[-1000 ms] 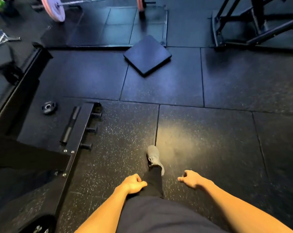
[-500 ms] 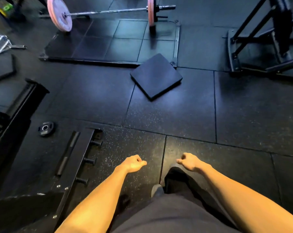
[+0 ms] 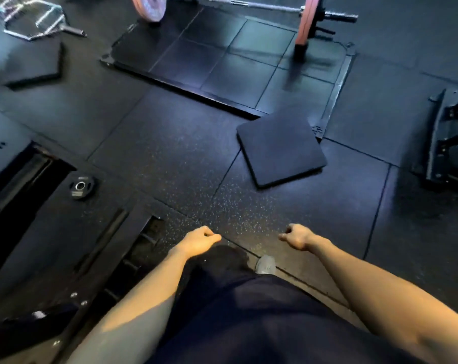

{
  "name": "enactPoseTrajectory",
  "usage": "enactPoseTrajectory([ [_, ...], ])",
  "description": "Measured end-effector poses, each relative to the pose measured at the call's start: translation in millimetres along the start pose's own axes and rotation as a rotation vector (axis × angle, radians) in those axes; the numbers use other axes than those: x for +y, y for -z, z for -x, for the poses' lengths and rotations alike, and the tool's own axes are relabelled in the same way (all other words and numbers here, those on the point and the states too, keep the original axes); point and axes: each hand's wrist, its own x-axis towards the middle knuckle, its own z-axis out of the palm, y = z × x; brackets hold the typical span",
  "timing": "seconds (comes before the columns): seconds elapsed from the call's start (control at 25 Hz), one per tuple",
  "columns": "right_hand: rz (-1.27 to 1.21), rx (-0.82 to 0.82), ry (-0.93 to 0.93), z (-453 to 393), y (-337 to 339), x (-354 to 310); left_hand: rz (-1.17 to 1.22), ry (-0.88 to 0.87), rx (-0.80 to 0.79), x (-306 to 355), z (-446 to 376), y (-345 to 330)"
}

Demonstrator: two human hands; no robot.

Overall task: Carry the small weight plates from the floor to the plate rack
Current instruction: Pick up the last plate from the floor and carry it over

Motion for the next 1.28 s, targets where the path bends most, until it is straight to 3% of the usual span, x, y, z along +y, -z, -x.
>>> enactPoseTrajectory([
  [0.32,0.16,-0.095,0.068,-153,107,-159,0.142,0.125,-0.107,23,-121,136],
  [0.72,0.315,-0.046,0.215,-294,245,-455,0.386,0.224,0.092,-11,-249,427],
  [1.0,0.544,-0.206,0.345,-393,262,-667,0.64,0.428,0.125,-94,-303,536],
  [1.28,0.965,-0.372,0.591,-430,221,-915,1.205,0.678,0.317,-186,-291,601],
])
